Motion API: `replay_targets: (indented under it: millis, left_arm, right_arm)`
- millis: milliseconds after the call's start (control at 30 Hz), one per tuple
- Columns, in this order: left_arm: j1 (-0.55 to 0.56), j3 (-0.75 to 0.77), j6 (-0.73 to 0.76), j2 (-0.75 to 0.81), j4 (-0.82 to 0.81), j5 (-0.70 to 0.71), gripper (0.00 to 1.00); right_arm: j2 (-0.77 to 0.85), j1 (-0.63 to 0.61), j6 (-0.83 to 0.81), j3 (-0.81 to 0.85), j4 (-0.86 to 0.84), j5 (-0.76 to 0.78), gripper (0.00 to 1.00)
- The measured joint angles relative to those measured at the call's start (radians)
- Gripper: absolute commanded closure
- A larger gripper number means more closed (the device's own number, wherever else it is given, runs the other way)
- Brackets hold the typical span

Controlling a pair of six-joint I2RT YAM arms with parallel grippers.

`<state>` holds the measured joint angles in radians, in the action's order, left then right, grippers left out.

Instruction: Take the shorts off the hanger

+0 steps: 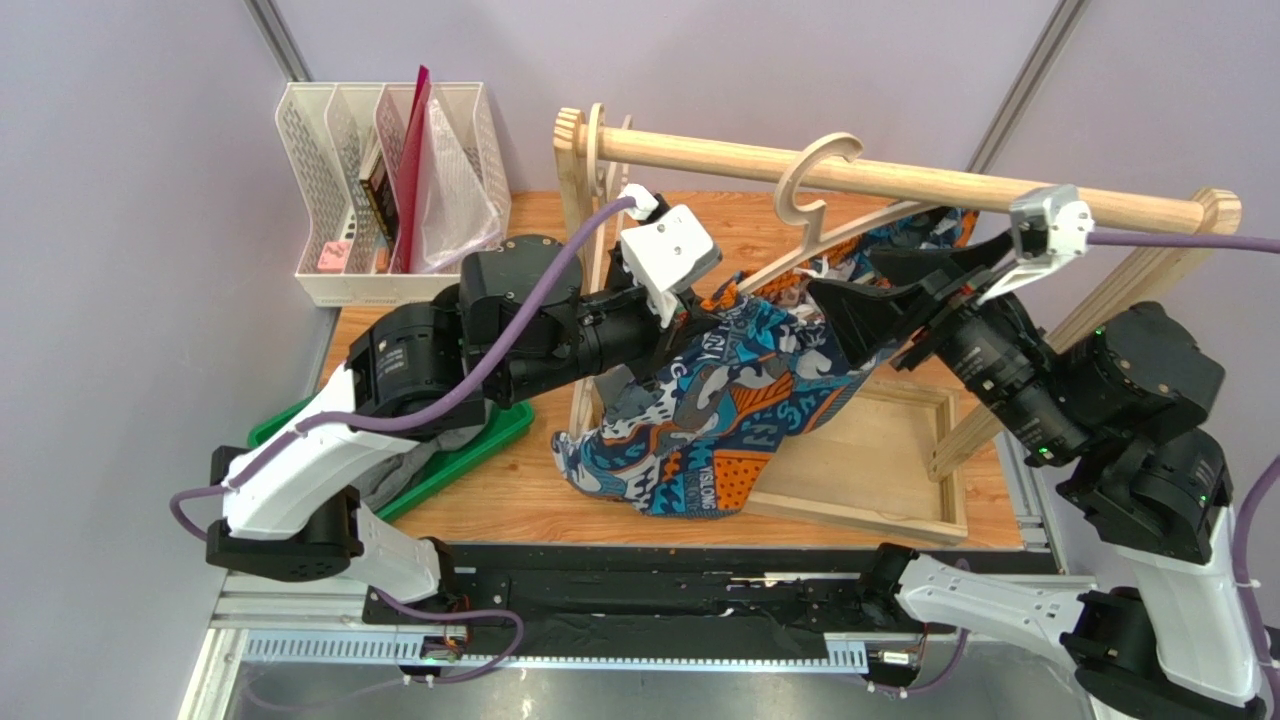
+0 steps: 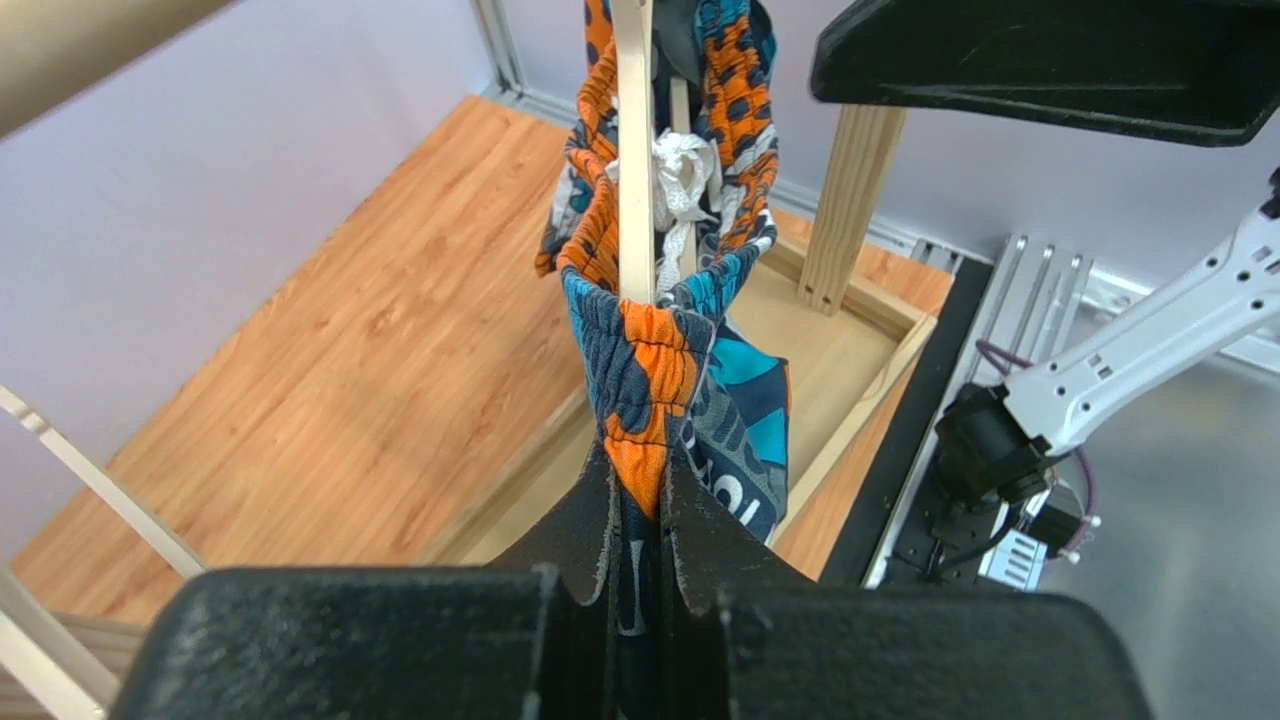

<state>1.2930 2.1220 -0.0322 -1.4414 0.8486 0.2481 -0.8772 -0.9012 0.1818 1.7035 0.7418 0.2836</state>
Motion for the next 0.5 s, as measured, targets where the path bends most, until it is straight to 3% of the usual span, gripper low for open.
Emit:
replay_targets:
  millis: [233, 500]
  left_arm:
    - [-0.017, -0.042, 0.001, 0.000, 0.003, -0.043, 1.00]
    - [-0.027, -0.042, -0.001, 0.002, 0.004, -0.072, 1.00]
  right_arm:
    - [-0.048, 0.000, -0.022, -0.003, 0.001, -0.055, 0.22]
    - [-0.064, 0.000, -0.098, -0.003, 0.002, -0.016, 0.30]
